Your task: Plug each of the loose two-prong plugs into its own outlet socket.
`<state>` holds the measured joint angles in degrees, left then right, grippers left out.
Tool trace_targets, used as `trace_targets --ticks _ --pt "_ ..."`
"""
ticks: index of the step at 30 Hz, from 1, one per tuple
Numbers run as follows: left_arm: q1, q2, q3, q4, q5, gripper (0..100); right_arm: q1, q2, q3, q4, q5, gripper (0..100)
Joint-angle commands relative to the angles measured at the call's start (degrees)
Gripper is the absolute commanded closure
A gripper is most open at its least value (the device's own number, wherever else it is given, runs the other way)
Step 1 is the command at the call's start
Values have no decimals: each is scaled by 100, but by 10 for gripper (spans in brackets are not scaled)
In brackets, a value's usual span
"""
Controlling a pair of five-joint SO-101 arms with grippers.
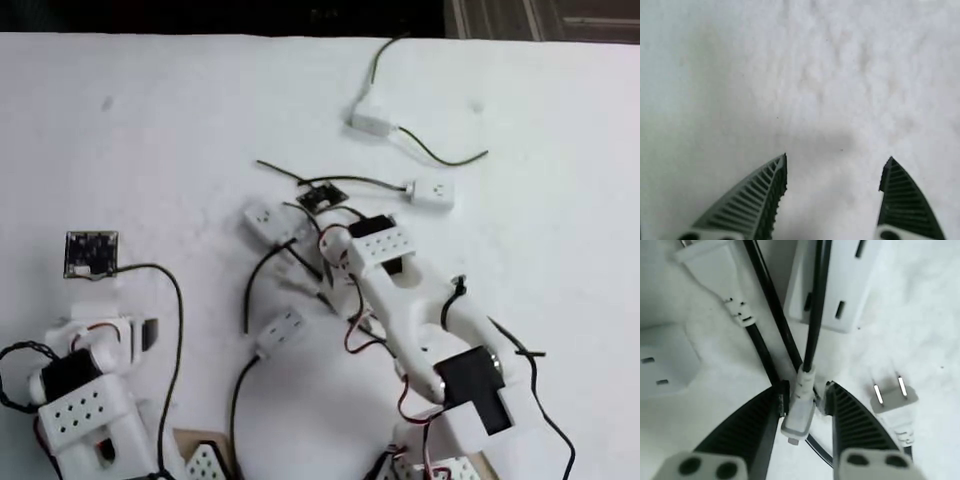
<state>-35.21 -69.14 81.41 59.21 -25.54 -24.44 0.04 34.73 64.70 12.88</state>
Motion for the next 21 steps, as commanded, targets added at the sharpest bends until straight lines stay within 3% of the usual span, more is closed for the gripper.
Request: trace_targets --ticks 1,7,11,21 --pt "-13 -101 -26 -79 -53 702 40 -303 -220 66 35 903" --pt "-13 -101 -26 -79 -53 702 40 -303 -220 66 53 981" --pt "-13 -101 -26 -79 -53 702 40 -646 -264 391 53 982" --pt "171 -110 -457 -26 149 702 -180 -3732 -334 1833 -290 981"
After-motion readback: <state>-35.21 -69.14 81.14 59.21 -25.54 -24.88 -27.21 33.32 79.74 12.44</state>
